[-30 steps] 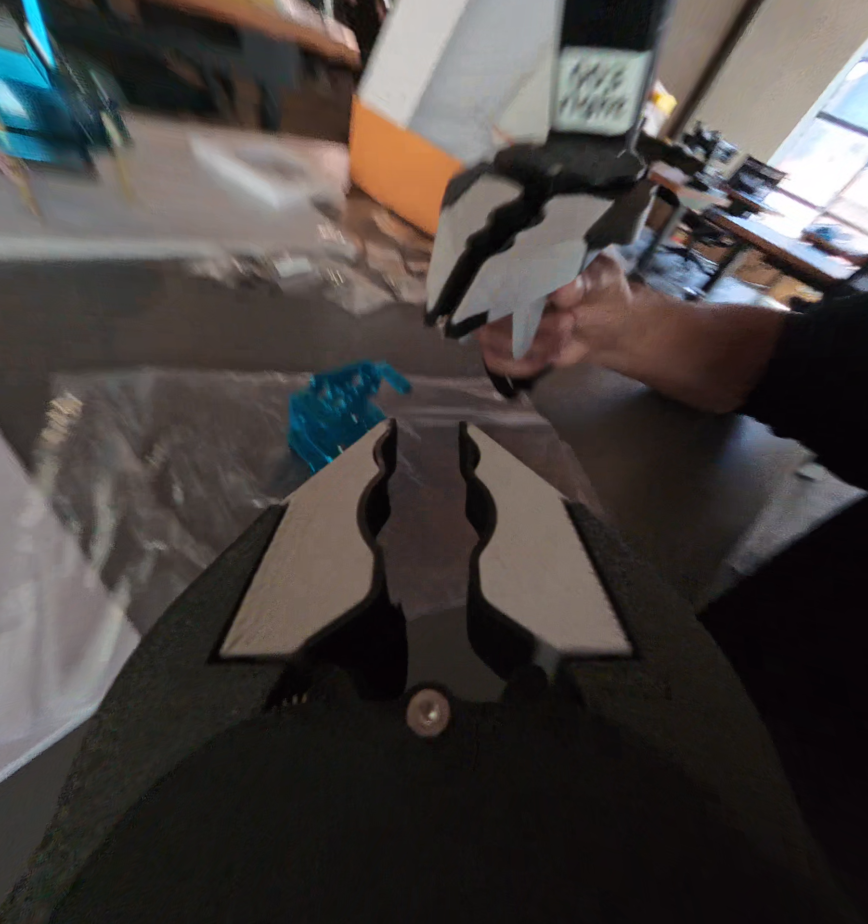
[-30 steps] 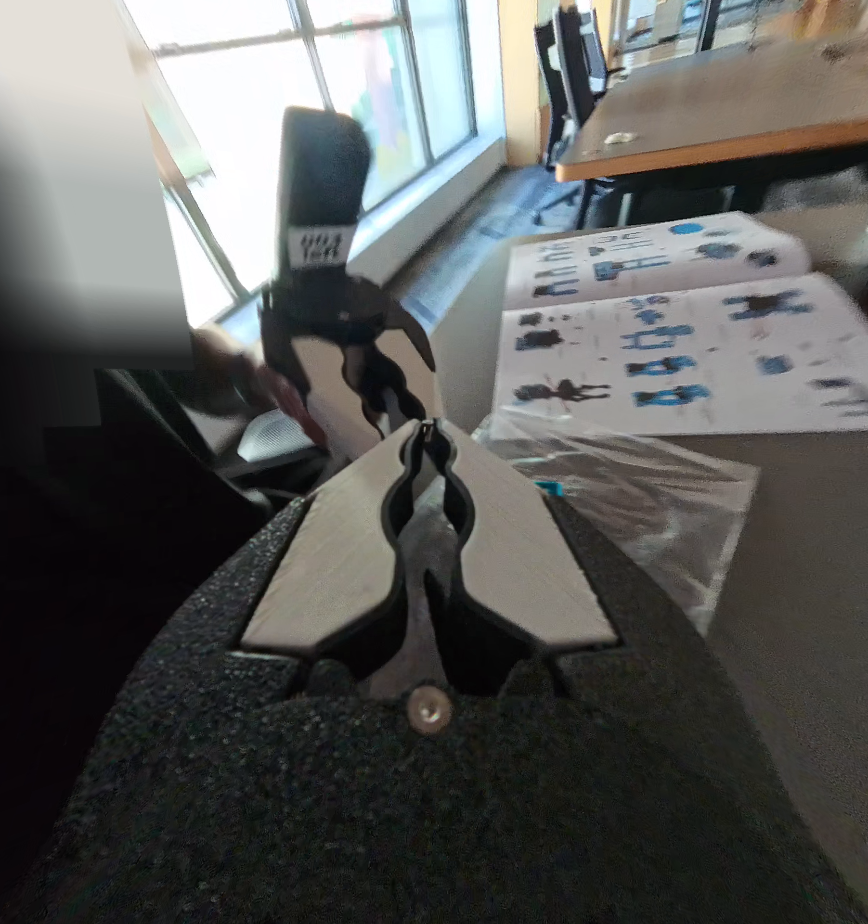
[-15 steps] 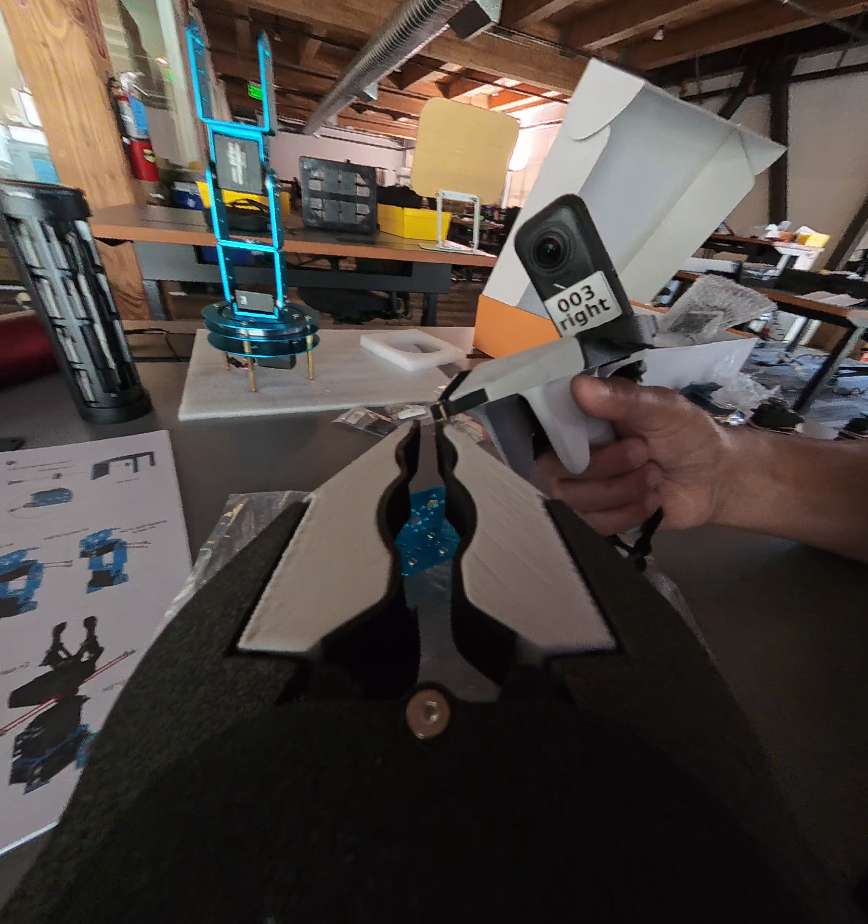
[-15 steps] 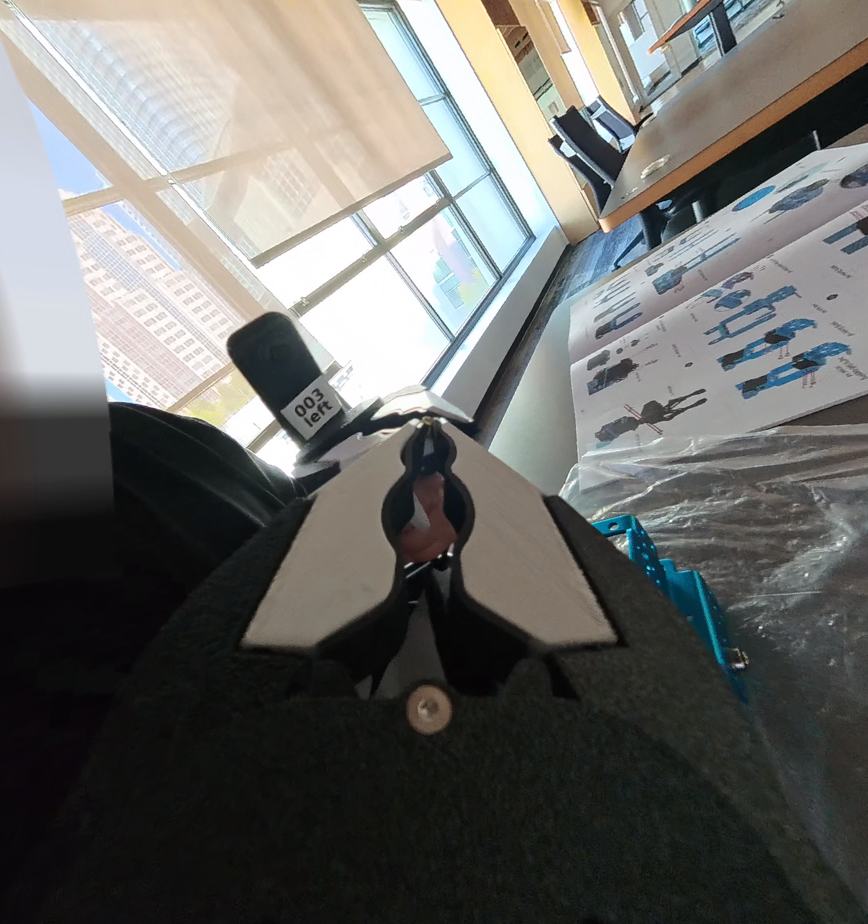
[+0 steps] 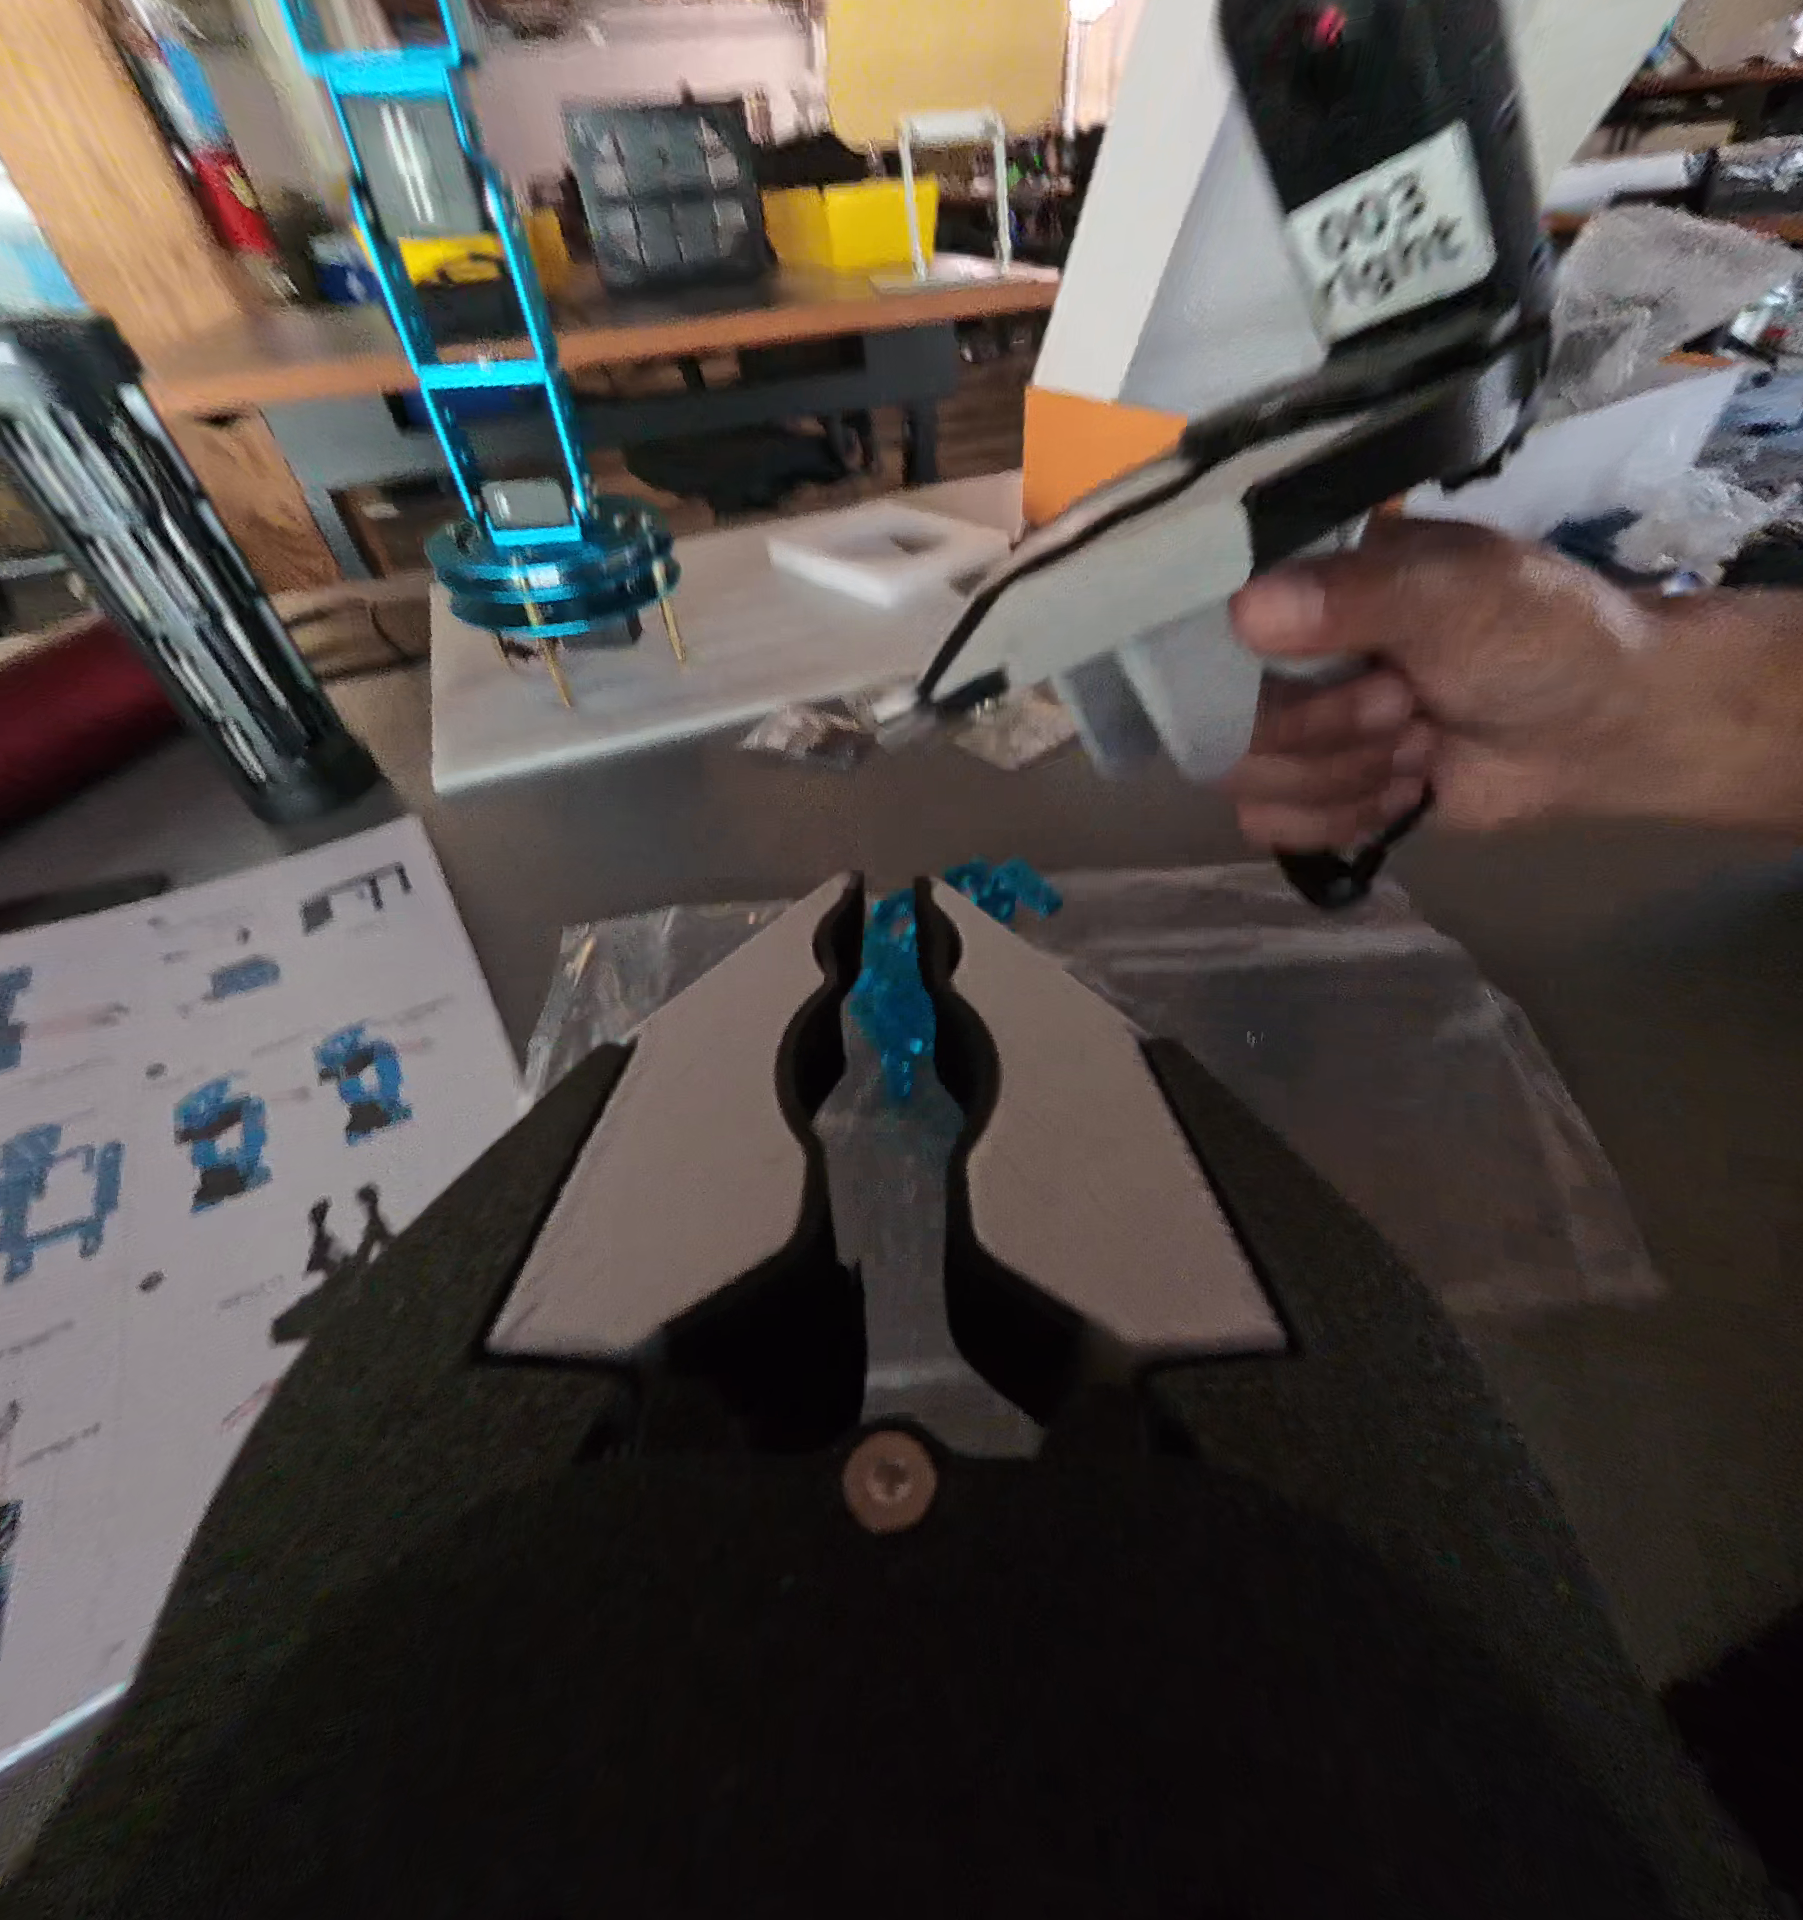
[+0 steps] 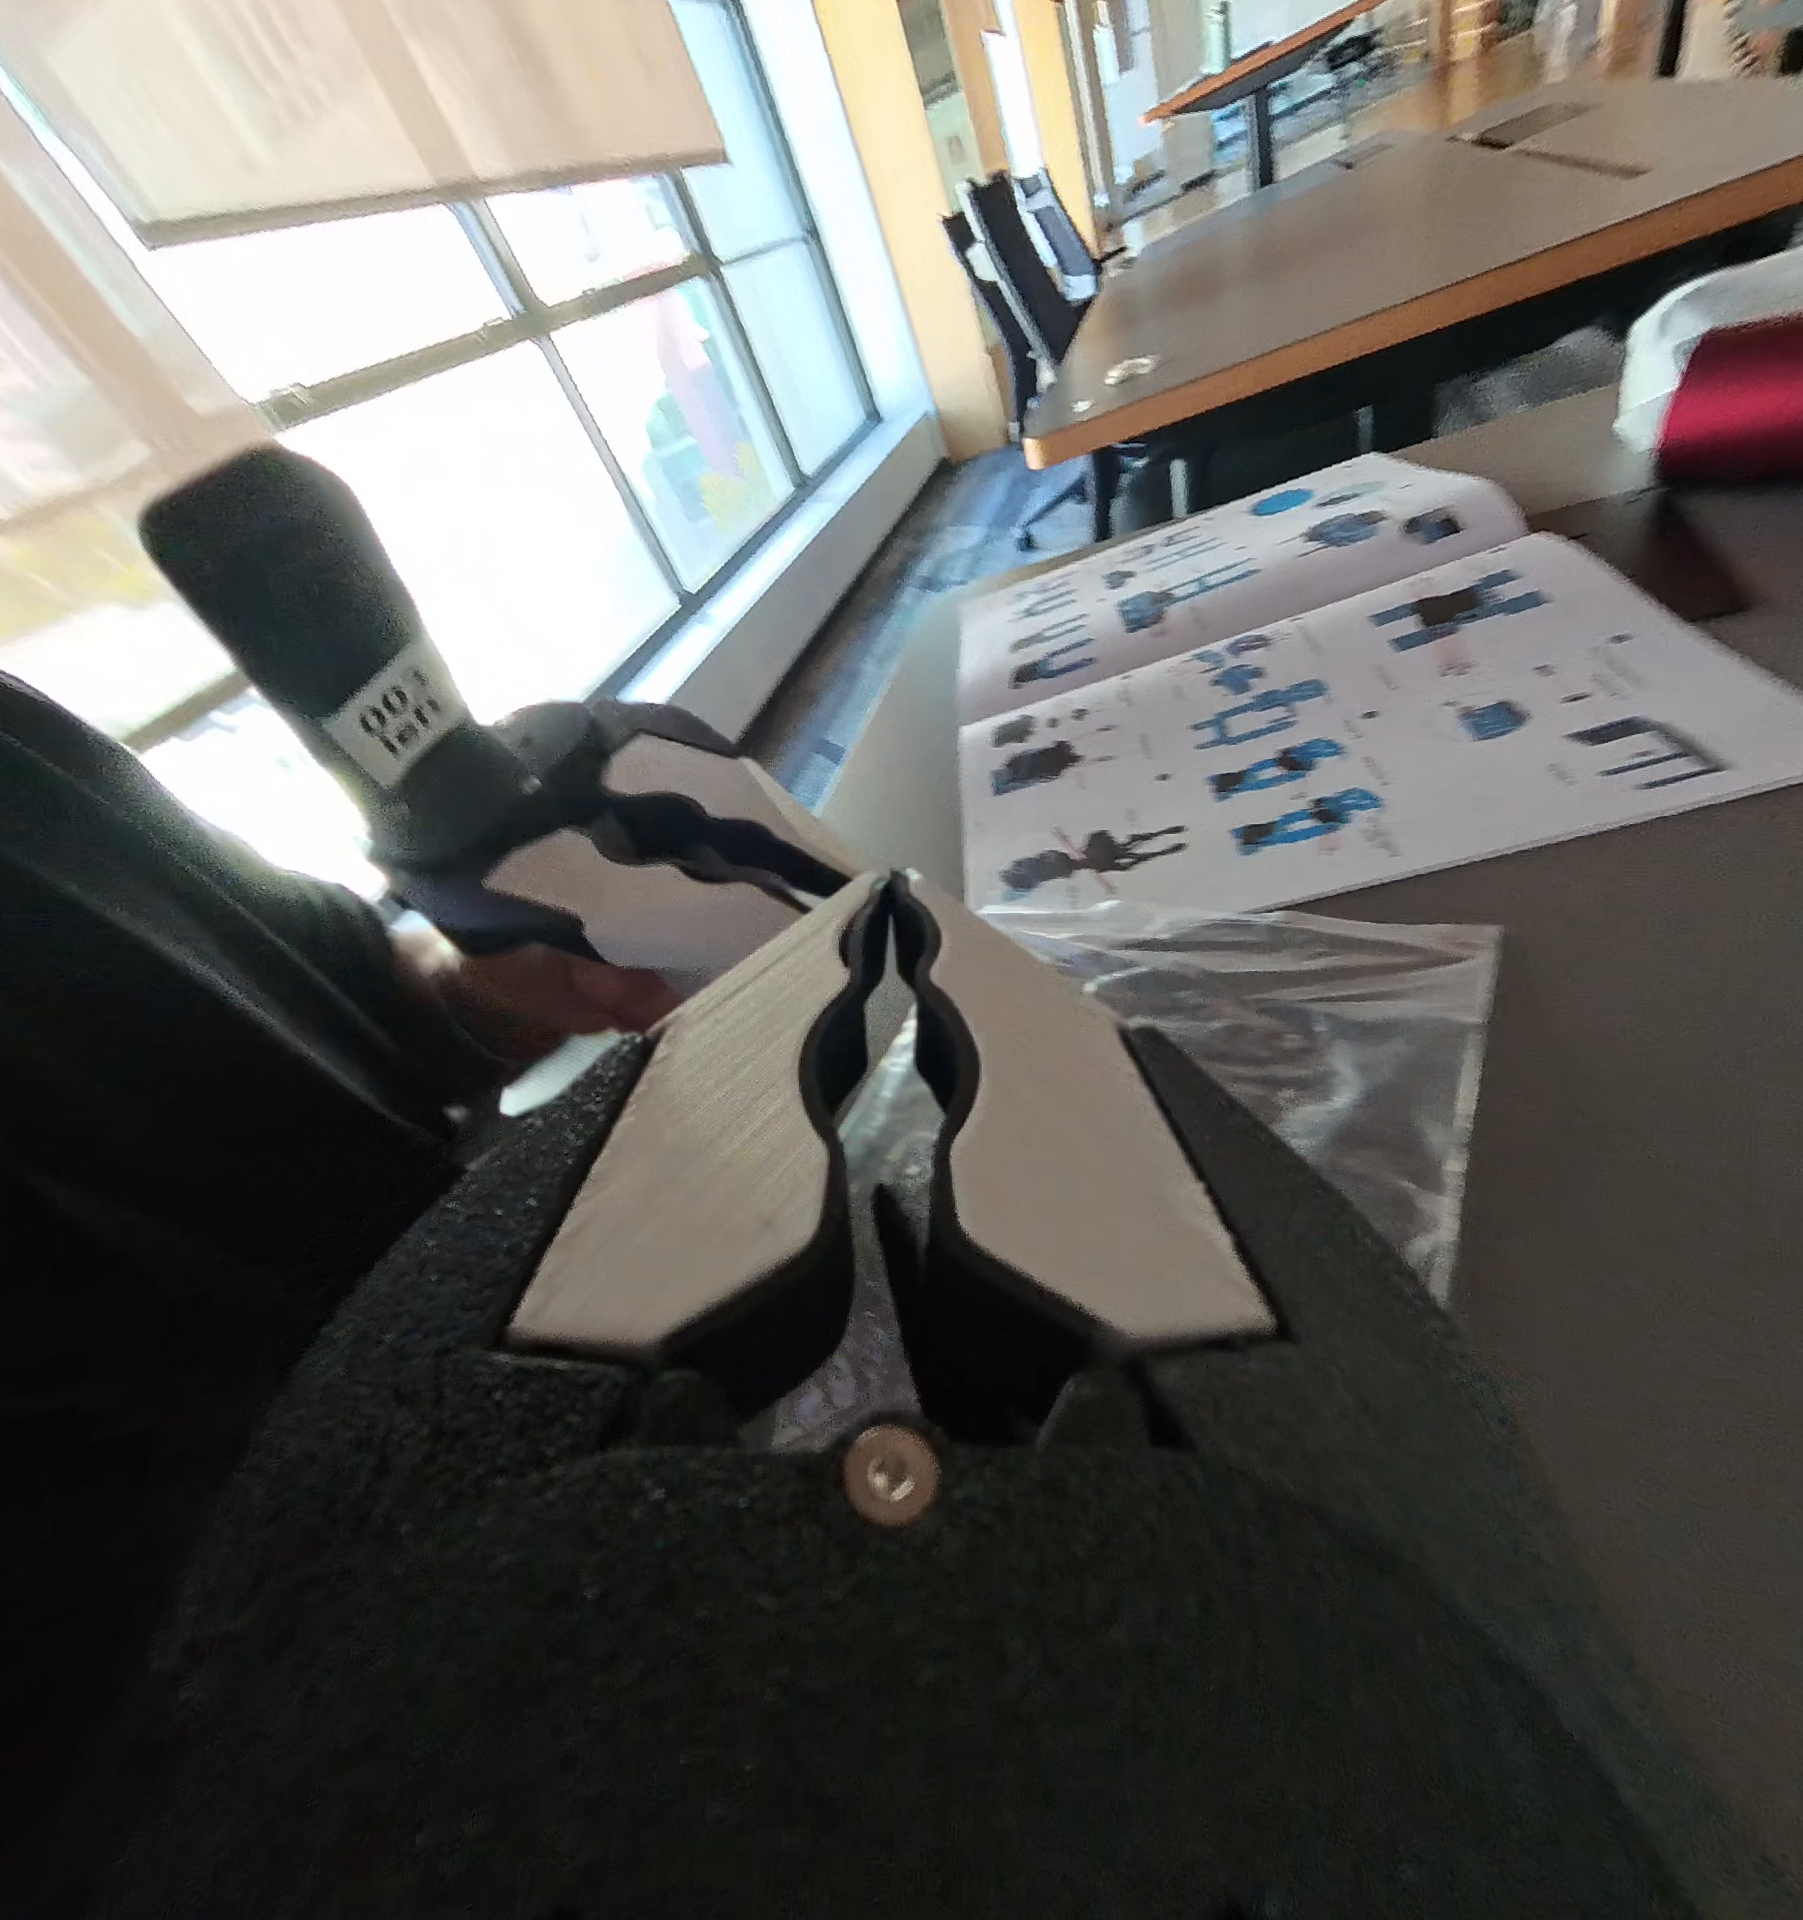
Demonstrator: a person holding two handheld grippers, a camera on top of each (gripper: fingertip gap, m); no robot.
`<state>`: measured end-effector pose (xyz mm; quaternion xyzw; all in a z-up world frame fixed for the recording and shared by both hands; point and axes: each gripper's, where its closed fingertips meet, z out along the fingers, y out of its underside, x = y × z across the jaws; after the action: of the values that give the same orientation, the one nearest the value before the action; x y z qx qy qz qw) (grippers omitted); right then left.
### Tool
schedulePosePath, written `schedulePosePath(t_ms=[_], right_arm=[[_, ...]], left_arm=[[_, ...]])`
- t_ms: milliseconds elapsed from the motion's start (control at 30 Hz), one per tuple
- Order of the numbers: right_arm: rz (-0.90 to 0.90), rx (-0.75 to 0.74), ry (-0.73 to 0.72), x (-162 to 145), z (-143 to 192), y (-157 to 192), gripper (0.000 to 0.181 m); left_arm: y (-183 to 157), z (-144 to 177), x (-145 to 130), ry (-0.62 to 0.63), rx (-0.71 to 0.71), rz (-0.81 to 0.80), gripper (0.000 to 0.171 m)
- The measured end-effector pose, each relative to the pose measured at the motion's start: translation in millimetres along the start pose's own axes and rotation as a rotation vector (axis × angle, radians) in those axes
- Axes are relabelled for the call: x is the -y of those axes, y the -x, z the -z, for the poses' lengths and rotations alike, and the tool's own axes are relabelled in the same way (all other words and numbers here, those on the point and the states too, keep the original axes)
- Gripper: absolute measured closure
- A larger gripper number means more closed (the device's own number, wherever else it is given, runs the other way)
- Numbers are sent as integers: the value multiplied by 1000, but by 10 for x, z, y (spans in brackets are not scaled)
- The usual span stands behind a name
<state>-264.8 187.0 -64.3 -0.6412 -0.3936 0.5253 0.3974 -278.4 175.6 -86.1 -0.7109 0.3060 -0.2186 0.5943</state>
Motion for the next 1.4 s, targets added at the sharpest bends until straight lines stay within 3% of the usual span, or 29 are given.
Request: schedulePosePath(t_ms=[167,267,400,500,567,733,867,1000,1400], right_arm=[[195,-155,75,14,173,-223,181],[255,-214,152,-105,211,-372,181],[194,-235,176,-202,283,-510,181],[141,-263,163,-251,364,-531,181],[118,-283,159,-327,437,-502,181],[76,-350,157,-549,642,-483,181],[49,-350,117,-479,707,-455,181],[44,-328,114,-461,706,-445,181],[-33,-281,88,-458,770,-493,181]], left_arm=[[516,337,-382,186,3,70,159],[515,353,-605,307,-146,61,156],[661,31,-700,365,-237,-180,156],[642,-275,-735,463,-334,-120,156],[522,-384,-738,486,-394,-59,156],[425,-541,-873,513,-435,-172,155],[403,-658,-910,569,-482,-81,152],[497,-756,-953,615,-415,-27,165],[497,-716,-970,607,-404,-136,167]])
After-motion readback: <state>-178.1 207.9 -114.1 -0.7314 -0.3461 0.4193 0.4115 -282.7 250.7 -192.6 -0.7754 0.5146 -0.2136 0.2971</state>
